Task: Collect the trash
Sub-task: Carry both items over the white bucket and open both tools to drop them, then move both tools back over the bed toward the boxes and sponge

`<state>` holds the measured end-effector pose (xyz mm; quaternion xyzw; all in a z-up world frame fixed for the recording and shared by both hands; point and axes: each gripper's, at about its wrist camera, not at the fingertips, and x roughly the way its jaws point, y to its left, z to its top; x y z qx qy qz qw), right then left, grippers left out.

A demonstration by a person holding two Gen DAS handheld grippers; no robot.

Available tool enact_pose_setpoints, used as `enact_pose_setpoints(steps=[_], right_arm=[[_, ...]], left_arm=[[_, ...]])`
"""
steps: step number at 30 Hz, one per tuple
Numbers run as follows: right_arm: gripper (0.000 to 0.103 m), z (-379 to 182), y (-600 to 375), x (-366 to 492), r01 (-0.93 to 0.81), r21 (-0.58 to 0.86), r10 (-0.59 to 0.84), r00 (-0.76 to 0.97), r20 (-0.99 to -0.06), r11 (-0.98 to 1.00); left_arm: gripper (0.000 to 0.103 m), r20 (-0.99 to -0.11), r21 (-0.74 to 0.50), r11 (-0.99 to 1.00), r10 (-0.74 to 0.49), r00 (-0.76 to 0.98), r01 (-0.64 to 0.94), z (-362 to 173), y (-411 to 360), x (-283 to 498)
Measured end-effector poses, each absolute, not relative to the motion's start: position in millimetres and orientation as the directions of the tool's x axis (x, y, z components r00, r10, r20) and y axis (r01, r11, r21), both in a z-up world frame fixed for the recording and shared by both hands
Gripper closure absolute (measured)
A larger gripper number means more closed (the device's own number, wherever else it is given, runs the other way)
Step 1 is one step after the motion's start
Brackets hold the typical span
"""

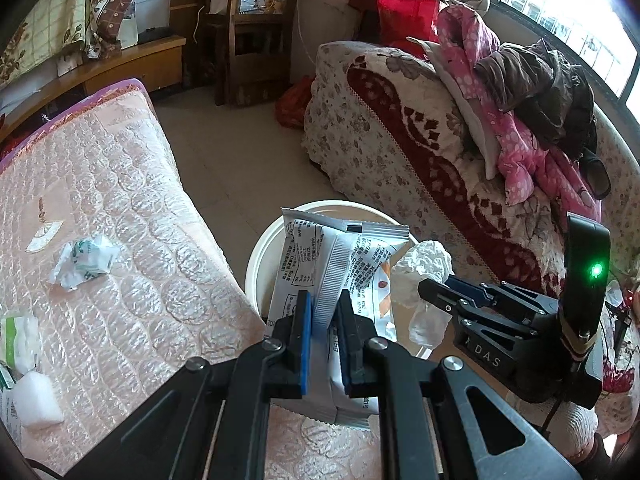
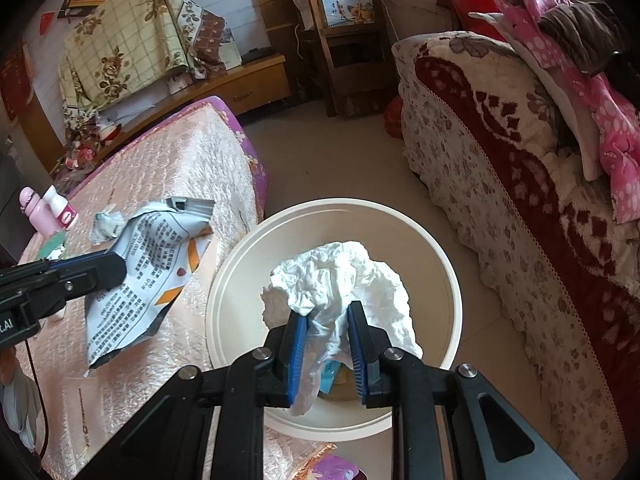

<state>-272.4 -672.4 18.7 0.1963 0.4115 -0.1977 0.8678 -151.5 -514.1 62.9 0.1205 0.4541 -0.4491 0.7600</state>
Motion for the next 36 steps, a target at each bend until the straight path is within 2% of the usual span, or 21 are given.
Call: enact_pose_setpoints(steps=[12,13,15,16,17,31,34,36], right_arm=[[0.079,9,-676,-269,0.530,0.174,-0.198,0.572,-0.796,0.830],[0.079,9,-675,-269,0.532,0.169,-0.202,0.569,-0.797,0.830],[0.079,8,-675,-268,0.536,0.167,-0.204,0.564,-0.800,0.827],[0.079,7,-676,-268,0.538,0.168,-0.205,0.564,-0.800,0.826],[0.079,7,-677,-268,0.542,0.169,-0.206,0.562,-0.801,0.823],[0.074,-1,-682,-269,0.546,0.236,-0.165,0.585,-0.794,0.804],[0.066,1,-680,-268,0.538,0.241,-0.160,0.594,-0.789,0.808],[0.056,4,-678,-267,0.536,0.245,-0.159,0.598,-0.785,0.808]], left_arm=[[0.089,-0.786,-0.226,0.563,-0.587,0.193,0.795,58,-518,-147],[0.086,-0.783,-0.225,0.564,-0.590,0.197,0.795,58,-519,-147],[0.070,-0.780,-0.226,0.568,-0.592,0.202,0.792,58,-518,-146],[0.056,-0.775,-0.235,0.570,-0.599,0.202,0.787,59,-517,-145],[0.049,-0.768,-0.247,0.571,-0.608,0.201,0.783,59,-515,-144],[0.049,-0.770,-0.235,0.609,-0.592,0.237,0.758,62,-495,-139],[0.049,-0.769,-0.235,0.612,-0.592,0.240,0.756,64,-490,-140],[0.048,-0.767,-0.235,0.613,-0.594,0.243,0.755,65,-485,-140]])
